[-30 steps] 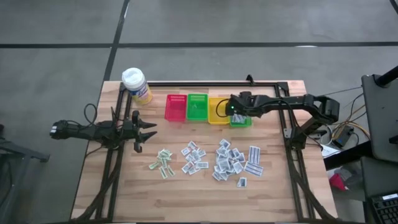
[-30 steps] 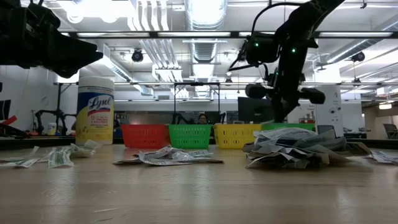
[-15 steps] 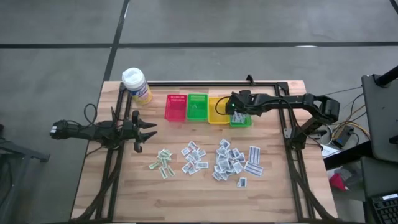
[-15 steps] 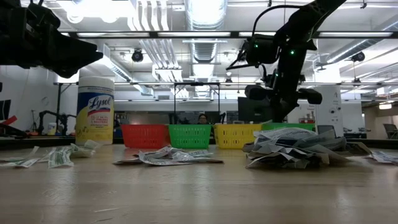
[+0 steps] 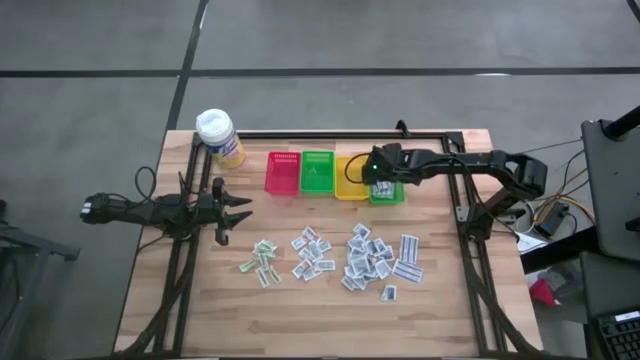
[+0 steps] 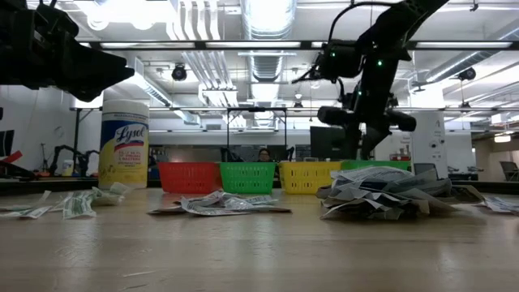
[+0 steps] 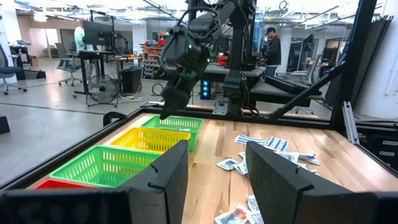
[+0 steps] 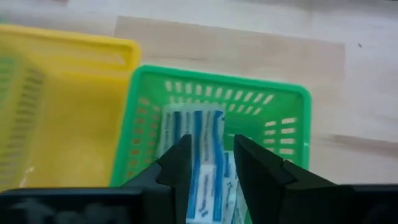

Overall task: Pick & Place First Aid Supplies
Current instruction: Put the blue bandage into the right green bin

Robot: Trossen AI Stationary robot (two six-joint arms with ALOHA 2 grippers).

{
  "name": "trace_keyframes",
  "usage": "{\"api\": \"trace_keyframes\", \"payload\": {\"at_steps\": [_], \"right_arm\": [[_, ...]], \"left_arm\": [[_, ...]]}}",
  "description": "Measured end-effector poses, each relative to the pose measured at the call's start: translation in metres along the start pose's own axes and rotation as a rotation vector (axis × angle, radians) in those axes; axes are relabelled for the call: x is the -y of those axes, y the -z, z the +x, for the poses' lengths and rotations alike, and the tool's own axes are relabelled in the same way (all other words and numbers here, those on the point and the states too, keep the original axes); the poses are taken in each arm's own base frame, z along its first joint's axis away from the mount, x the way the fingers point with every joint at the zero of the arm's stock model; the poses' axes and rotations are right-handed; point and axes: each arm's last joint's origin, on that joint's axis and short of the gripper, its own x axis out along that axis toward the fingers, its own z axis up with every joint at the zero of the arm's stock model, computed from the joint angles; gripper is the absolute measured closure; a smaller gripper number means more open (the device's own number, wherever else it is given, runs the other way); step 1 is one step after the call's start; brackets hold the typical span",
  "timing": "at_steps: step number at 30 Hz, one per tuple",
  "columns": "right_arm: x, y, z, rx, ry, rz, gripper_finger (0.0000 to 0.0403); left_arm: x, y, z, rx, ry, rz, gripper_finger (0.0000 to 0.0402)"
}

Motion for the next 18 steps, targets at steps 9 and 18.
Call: {"api": "trace_keyframes", "payload": {"at_steps": [9, 18], "right_arm": [[-0.001, 0.007, -0.03, -0.286, -0.134, -0.102, 0.0287], [-0.001, 0.045, -0.06, -0.429, -0.085, -0.166, 0.0307]], "left_arm": [[0.0, 0.0, 0.0, 0.0, 0.0, 0.0, 0.0243], [0.0, 0.0, 0.0, 0.0, 0.0, 0.0, 0.0243]]}}
